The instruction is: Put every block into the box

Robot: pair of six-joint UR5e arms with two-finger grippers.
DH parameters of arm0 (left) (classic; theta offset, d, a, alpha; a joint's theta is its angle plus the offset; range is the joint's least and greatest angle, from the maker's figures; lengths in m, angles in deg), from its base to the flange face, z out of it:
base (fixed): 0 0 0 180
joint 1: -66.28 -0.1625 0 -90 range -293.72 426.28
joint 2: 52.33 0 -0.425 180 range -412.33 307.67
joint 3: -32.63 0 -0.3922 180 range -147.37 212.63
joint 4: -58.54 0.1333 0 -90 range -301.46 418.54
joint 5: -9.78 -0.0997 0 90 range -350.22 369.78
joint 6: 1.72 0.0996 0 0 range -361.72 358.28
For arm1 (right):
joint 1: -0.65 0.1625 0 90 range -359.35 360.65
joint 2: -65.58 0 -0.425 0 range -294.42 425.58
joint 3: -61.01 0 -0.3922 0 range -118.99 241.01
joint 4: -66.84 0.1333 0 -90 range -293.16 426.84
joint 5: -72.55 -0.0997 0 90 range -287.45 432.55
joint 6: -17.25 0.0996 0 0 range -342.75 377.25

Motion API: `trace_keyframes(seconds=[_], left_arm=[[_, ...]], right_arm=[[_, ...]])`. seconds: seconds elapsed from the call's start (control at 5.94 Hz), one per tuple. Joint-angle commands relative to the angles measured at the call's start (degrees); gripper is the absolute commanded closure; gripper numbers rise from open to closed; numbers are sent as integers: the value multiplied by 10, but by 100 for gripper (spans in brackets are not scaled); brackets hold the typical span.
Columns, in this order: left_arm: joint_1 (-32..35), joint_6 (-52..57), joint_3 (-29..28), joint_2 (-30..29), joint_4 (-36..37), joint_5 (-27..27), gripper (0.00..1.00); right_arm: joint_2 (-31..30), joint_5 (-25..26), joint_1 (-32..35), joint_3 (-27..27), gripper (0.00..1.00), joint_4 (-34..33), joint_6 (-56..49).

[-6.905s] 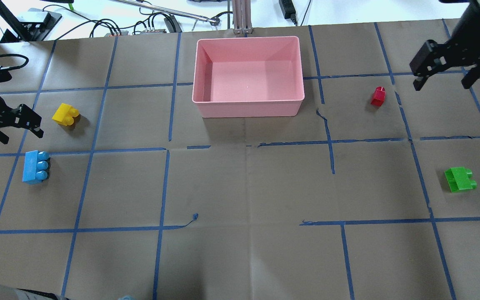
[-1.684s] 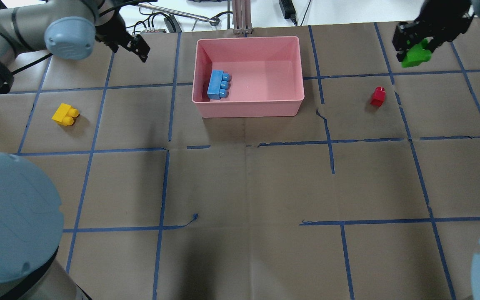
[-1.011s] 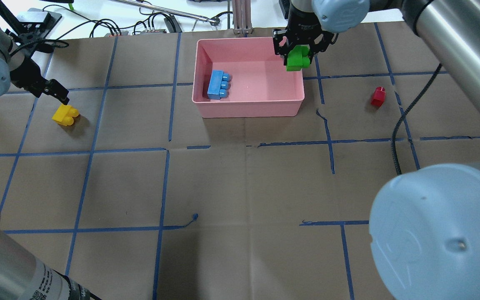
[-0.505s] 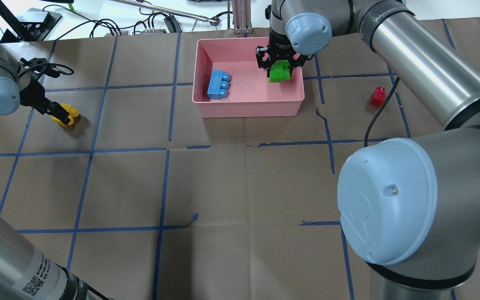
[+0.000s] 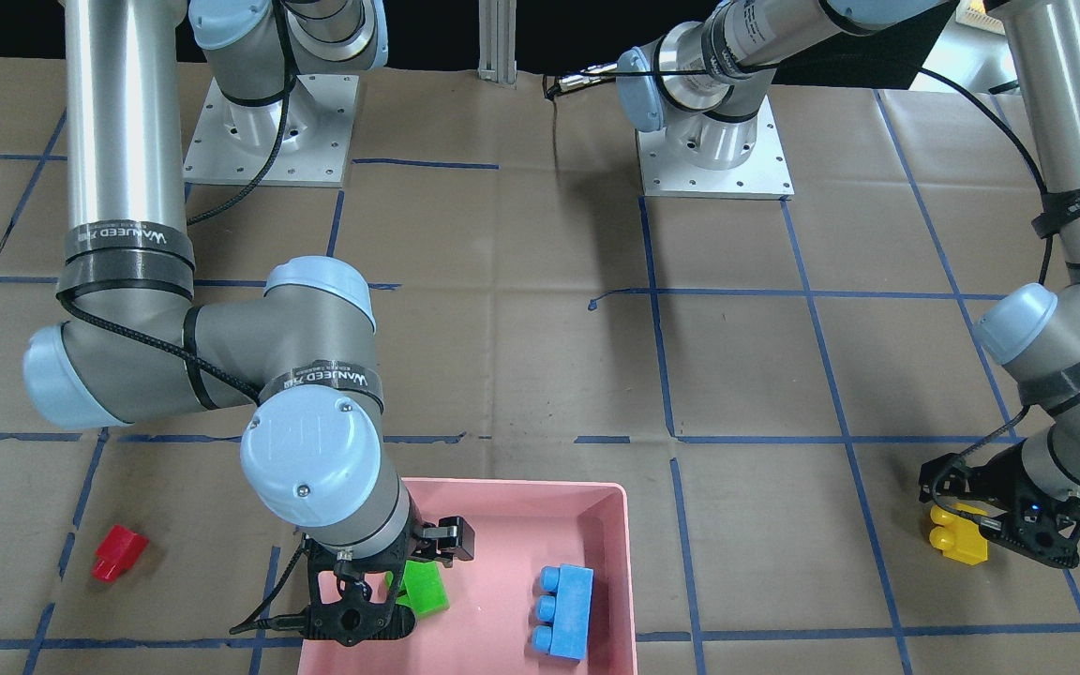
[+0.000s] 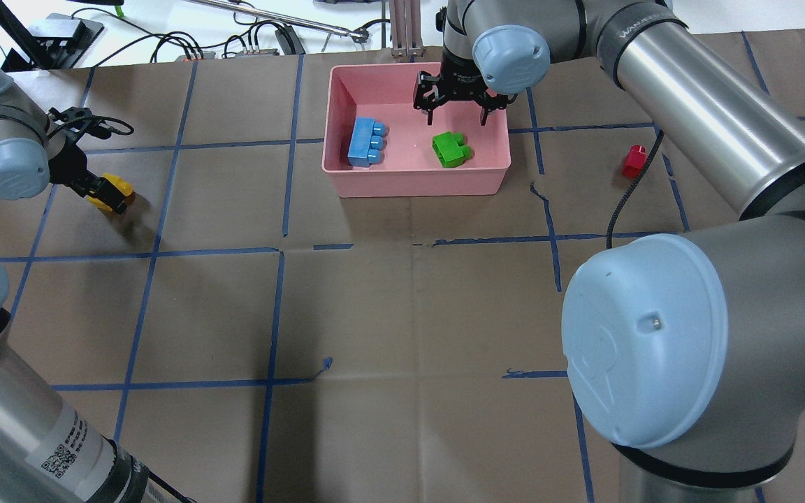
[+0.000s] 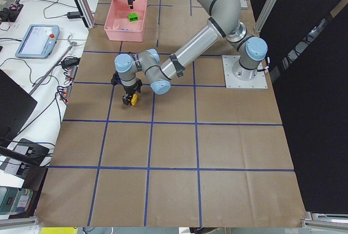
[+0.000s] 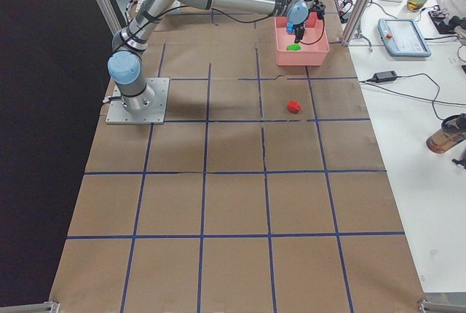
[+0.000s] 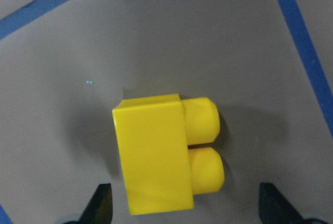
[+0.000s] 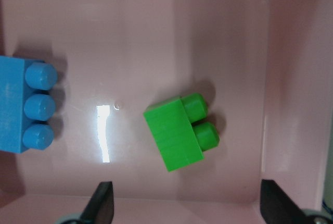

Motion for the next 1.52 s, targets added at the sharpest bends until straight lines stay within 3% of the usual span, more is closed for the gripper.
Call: trace_keyframes(seconds=[0.0, 0.51, 0.67, 1.01, 1.18, 1.35], left_arm=[[-1, -4, -3, -13, 7, 2, 3], [0, -19, -9, -7, 6, 6, 88], [8, -69, -9, 1, 4, 8, 98], [73, -172, -14, 41, -25, 35, 100], [123, -262, -35, 49, -26, 58, 100], [190, -368, -93, 40, -42, 63, 100]], right_arm=[[-52, 3, -25, 5, 1, 47, -23], [-77, 3, -155, 9, 1, 91, -189], [-68, 7, -185, 11, 1, 89, -232], [-12, 7, -242, 16, 0, 82, -214], [8, 8, -248, 17, 0, 77, -145], [19, 44, -248, 20, 1, 75, -111]])
